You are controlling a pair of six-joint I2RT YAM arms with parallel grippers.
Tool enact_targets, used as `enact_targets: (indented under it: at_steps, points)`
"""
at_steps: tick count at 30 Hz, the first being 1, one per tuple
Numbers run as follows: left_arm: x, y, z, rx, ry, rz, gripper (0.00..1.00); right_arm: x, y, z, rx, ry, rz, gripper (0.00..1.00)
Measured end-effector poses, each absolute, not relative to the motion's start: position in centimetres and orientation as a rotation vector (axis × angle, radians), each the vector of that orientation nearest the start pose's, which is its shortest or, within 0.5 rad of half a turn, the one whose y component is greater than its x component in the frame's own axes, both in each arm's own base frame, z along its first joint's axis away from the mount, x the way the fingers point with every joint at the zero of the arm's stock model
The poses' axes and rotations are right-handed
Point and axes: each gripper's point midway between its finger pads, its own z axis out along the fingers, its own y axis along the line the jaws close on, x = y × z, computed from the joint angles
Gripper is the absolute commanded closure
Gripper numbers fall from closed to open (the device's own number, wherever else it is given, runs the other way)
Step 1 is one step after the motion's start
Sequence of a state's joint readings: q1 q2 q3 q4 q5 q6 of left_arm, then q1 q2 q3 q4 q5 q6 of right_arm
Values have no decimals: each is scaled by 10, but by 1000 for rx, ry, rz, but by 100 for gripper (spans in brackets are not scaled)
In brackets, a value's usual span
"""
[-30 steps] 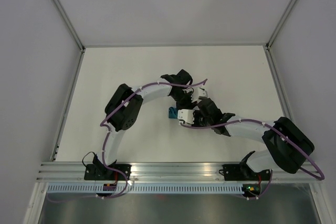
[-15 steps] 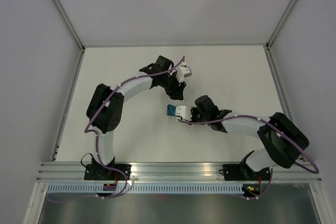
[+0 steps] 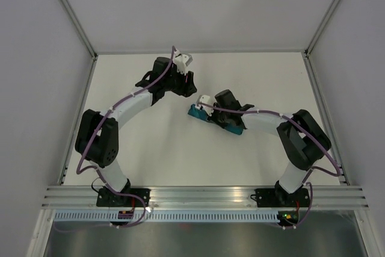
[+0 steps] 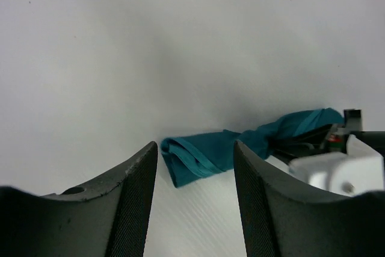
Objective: Fold the napkin, place the utensils inside, and roll it up
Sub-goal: Roll the napkin with the utensil
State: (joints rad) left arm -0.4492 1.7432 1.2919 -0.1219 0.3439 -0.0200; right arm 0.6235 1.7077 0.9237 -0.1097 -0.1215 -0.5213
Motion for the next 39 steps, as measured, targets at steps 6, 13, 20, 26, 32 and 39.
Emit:
enact_targets:
  at_steps: [6, 13, 20, 26, 32, 39]
  points:
    - [407, -262, 160, 450, 2132, -679, 44, 352, 248, 26, -1192, 2171, 244, 96]
    - [404, -255, 122, 161, 2273, -697, 49, 382, 261, 27, -1007, 2292, 323, 94]
    - [405, -256, 69, -107, 2367, -696, 55, 391, 276, 27, -863, 2367, 440, 92]
    - [414, -262, 40, -245, 2380, -678, 55, 391, 288, 28, -786, 2398, 529, 90]
    - [429, -270, 29, -325, 2370, -683, 55, 389, 296, 29, -738, 2426, 599, 84]
    - [440, -274, 29, -343, 2355, -682, 55, 383, 300, 30, -736, 2440, 647, 74]
